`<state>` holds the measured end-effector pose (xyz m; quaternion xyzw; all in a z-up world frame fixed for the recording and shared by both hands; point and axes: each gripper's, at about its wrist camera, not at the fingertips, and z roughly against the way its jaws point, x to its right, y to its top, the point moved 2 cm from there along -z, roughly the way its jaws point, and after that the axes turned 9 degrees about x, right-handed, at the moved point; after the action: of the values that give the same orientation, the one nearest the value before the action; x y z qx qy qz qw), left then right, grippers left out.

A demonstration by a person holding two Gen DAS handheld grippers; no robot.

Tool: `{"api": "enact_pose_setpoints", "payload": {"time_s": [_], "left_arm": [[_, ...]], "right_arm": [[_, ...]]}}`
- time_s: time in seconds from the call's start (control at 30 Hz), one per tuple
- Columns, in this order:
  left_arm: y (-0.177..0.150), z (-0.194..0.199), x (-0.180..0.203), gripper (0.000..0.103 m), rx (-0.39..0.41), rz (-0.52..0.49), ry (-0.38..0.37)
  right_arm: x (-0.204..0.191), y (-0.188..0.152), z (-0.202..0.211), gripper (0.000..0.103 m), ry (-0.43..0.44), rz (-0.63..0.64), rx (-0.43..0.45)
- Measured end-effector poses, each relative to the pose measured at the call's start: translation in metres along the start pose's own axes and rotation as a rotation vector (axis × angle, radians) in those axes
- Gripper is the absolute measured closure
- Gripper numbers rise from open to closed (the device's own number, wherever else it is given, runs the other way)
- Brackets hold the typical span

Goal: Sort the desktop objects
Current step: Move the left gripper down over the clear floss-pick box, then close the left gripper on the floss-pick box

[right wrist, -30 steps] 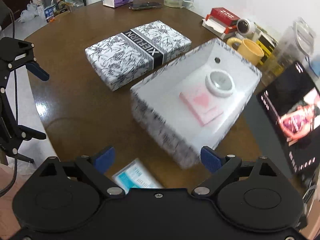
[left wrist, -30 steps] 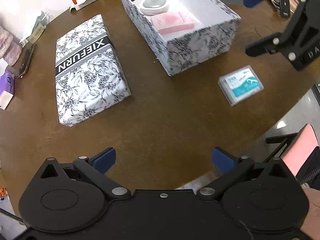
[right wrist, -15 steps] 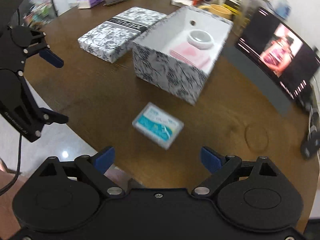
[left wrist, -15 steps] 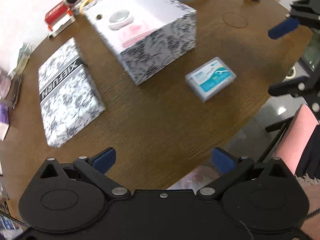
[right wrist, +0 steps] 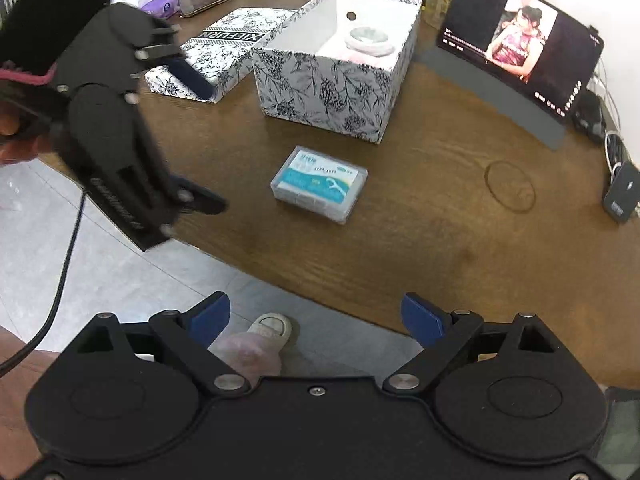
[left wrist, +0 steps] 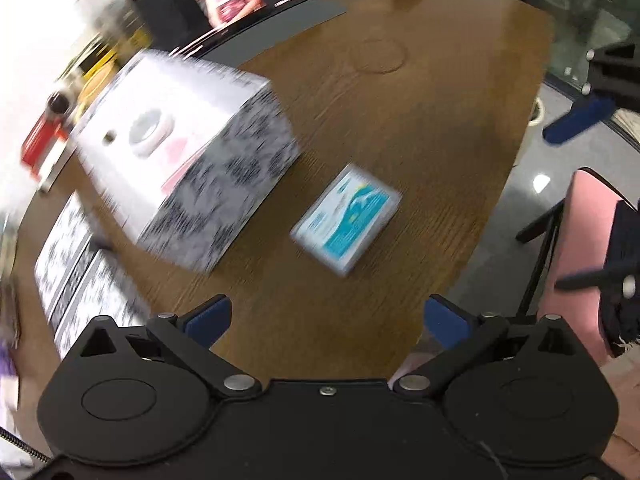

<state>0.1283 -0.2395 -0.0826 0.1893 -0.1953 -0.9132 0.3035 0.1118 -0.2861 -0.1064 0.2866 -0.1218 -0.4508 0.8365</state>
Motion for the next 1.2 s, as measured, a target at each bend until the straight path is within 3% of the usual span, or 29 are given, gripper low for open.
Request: {"api": "enact_pose_setpoints", "payload": {"time_s": [0.17, 0.57, 0.83, 1.0, 1.2], "left_arm": [[0.013, -0.025, 0.012, 0.000, 0.021, -0.109, 0.005], [0.027, -0.077, 0.014, 0.000, 0.015, -0.193, -0.081], [0.026, -0.100, 0.008, 0.003, -0.025, -0.156, -0.137], [0.024, -0.112, 0.002, 0.011, -0.068, -0.104, -0.164], [0.023, -0.112, -0.001, 0.021, -0.052, -0.064, -0.207]], "right_arm": [[0.003, -0.007, -0.003, 0.009, -0.006, -0.052, 0.006], [0.009, -0.015, -0.023, 0.009, -0.007, -0.141, -0.006], [0.013, -0.014, -0.034, 0.009, 0.006, -0.171, -0.013], [0.012, -0.015, -0.038, 0.009, 0.019, -0.176, -0.021], [0.009, -0.015, -0.040, 0.009, 0.028, -0.183, -0.025]]}}
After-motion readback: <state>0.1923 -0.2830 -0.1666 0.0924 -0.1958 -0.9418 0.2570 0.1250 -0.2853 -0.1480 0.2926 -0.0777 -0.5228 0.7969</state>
